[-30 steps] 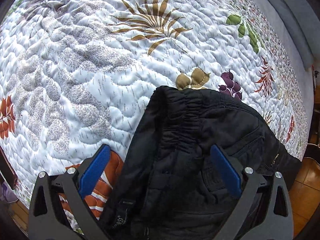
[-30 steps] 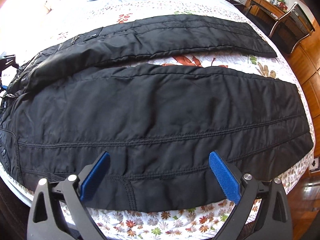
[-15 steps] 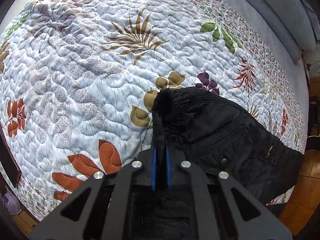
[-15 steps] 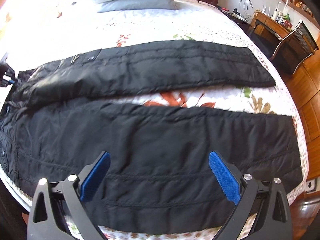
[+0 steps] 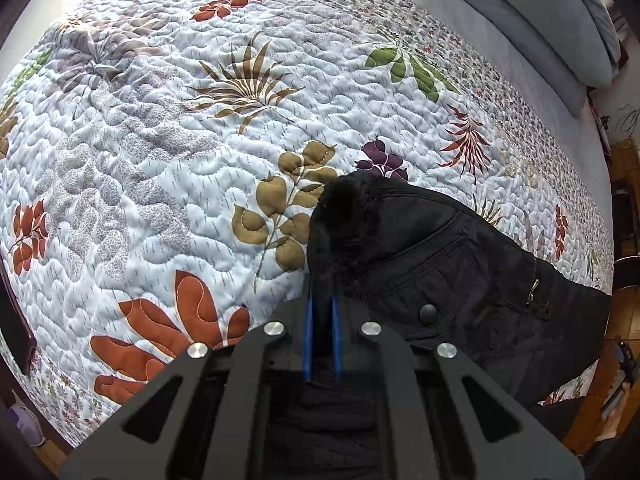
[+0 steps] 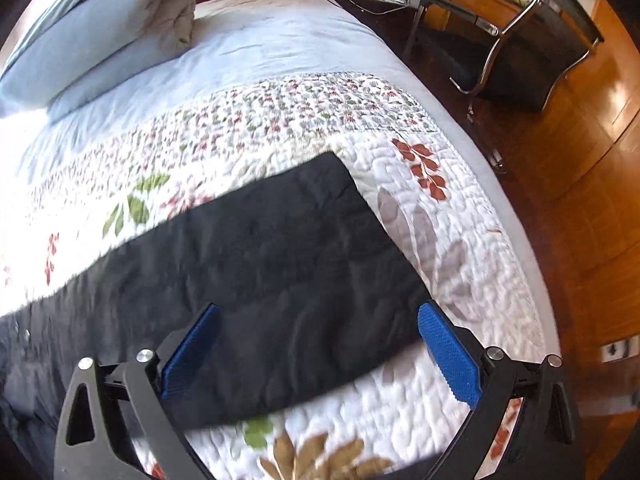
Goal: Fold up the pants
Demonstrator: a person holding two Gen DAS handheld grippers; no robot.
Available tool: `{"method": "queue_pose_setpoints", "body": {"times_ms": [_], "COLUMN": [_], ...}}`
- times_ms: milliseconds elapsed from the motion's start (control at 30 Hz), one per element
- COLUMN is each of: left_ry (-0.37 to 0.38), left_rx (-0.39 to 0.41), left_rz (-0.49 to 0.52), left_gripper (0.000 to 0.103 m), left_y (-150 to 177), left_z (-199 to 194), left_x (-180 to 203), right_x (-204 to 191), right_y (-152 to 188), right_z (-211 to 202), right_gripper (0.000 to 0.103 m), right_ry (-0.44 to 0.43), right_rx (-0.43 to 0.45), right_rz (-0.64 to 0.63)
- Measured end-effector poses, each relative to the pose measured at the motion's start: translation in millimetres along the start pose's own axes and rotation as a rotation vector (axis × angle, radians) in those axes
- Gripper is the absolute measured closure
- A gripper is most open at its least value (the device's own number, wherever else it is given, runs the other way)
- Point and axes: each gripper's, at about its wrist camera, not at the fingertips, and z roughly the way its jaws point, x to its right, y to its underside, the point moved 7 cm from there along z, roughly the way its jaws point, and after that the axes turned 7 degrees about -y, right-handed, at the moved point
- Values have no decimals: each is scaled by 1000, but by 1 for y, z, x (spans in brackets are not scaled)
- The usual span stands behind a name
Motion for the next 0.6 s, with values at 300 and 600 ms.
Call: {"method": "queue_pose_setpoints", "body": {"times_ms": [300, 600], "left_ry": [-72, -137], "left_rx": [-2, -23], "left_rz": [11, -3], "left_gripper": [96, 96], "left_y": [-1, -4], "left_z": [10, 23], "left_x": [-1, 0], "right_x": [-1, 8], "right_y": [-55, -53], "right_z": [83, 118], "right_gripper": [8, 48], "right_ry": [164, 46], "right_rx": [-63, -138], "right_rz": [-139, -24]}}
